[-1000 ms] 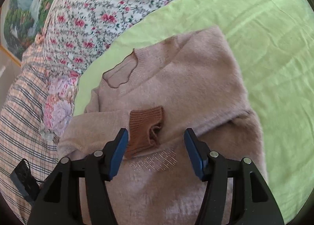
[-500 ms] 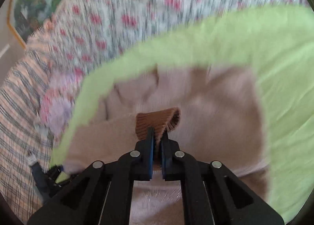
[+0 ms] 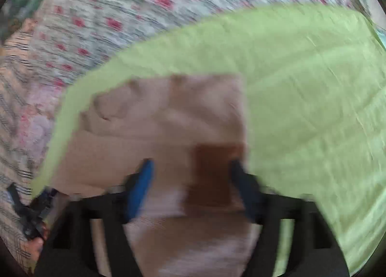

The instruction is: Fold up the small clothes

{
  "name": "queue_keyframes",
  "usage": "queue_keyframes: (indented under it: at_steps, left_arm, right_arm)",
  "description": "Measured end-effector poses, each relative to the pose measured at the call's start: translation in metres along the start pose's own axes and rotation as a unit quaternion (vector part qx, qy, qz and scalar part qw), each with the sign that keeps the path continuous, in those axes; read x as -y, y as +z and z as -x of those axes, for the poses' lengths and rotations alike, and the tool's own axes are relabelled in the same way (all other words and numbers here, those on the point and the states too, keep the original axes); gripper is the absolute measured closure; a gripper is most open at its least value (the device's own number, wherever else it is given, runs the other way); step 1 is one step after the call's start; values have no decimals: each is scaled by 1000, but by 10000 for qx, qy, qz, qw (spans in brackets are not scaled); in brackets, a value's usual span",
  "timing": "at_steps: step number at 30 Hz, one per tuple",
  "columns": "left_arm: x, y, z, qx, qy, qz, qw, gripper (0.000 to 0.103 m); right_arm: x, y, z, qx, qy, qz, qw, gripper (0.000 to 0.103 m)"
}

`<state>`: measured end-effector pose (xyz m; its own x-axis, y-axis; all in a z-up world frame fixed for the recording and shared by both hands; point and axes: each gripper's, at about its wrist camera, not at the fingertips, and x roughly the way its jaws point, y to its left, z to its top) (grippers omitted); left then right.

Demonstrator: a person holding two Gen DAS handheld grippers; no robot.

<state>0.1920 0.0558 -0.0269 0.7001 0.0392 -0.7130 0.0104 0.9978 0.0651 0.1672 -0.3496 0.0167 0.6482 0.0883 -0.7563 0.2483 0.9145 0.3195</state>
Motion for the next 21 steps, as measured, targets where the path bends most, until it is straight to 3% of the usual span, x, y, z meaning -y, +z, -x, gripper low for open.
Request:
queue_keyframes:
  at_steps: [2,6,9,11,13,15,18,21]
  left_arm:
    - [5,0,2,70,-47,-160,9998,48]
    - [-2,-1,-7,-68,-5,41,10000,48]
    - [-16,-2,-12,-161,-211,359,9990,48]
    - [-22,-4,-13,-155,-326,502,9981,48]
    - [-24,-6,-14,-155,-387,579,9975,48]
    - [-26,-7,-14,-142,-432,669,9967,48]
    - [-32,-8,-14,-135,-553,879,9945,48]
    - [-38,-10,-15,-144,-633,1083,9920,48]
  right_arm:
    - [-38,12,-16,-215,508,399,9977,20]
    - [-121,36,-90,-992,1912,940,9720,20]
    - [-150,51,-152,-1745,2113,1161,9547,20]
    - [-160,54,-183,-2159,1965,1343,9470,20]
    - [-174,52,-208,-2684,1976,1595,9292,20]
    - [-195,47,-219,-3108,2527,1687,9006,21]
    - [-222,46,-231,-3194,2895,1868,8828,21]
    - [-245,56,-245,-2856,3404,1631,8809,23]
